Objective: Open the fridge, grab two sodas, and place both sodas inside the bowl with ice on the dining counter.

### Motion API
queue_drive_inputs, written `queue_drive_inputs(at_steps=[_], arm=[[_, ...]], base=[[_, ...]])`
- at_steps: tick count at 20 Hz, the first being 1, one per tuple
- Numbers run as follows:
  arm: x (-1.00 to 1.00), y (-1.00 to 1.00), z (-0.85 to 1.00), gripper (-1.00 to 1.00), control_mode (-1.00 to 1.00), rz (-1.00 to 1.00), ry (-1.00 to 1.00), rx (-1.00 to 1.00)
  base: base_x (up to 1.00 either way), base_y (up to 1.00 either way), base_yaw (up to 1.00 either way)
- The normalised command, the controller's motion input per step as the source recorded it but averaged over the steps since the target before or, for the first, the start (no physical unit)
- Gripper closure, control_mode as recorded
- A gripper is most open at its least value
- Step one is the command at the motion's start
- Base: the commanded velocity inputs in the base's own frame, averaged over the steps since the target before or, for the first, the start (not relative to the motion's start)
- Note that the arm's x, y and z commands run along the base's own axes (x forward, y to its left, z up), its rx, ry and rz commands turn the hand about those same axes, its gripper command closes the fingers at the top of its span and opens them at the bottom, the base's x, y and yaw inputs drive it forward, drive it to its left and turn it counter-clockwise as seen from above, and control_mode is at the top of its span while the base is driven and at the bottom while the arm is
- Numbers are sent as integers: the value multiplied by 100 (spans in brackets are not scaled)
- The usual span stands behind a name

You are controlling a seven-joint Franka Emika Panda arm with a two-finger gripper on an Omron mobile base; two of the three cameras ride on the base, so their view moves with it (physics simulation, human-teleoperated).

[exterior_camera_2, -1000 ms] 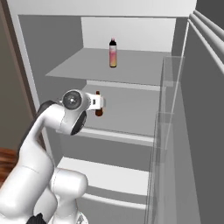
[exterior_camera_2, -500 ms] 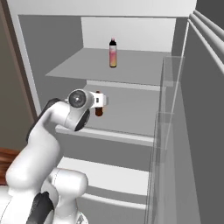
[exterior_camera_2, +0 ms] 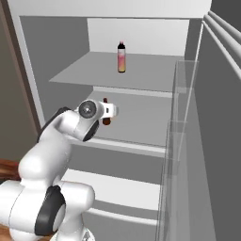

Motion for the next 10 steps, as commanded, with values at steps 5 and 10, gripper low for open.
queue_drive_inputs(at_steps=[5,10], arm=[[30,0,-16,-100,-100,0,0,0],[30,0,-12,-100,-100,0,0,0]], base=[[0,0,0],[0,0,0]])
